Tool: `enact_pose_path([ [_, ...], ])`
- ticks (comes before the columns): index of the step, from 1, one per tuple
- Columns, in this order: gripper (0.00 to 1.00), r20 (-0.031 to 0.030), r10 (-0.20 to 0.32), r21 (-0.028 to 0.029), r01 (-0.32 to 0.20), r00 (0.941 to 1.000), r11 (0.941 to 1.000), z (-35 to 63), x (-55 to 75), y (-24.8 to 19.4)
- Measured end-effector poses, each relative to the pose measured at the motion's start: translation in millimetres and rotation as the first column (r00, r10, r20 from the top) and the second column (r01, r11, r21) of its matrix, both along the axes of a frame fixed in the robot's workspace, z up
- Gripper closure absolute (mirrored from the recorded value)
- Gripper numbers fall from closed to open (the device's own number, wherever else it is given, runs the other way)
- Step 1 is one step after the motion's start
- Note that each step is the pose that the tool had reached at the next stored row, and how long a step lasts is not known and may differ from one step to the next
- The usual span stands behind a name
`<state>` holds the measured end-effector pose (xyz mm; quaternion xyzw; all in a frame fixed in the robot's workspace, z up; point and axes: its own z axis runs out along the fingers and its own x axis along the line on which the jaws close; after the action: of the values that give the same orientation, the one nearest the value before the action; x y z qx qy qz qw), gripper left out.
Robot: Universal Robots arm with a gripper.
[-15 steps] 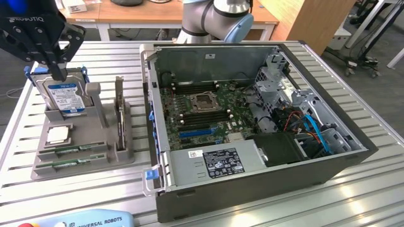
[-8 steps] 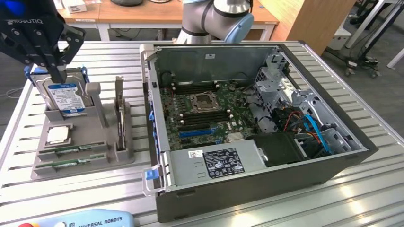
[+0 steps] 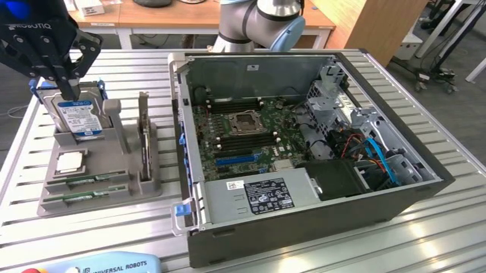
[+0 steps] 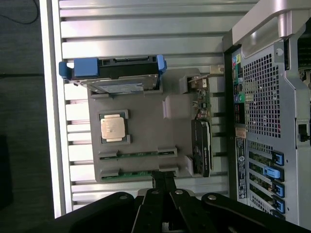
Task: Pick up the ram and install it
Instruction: 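Pick up the ram and move it above insertion slot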
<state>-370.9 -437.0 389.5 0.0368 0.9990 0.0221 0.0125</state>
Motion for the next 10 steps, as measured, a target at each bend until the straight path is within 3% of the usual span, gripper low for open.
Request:
enact_pose_path([
  [10,0.9,0.0,0.001,0.0,-0.001,1.0,1.0,0.0,0.0,0.0],
])
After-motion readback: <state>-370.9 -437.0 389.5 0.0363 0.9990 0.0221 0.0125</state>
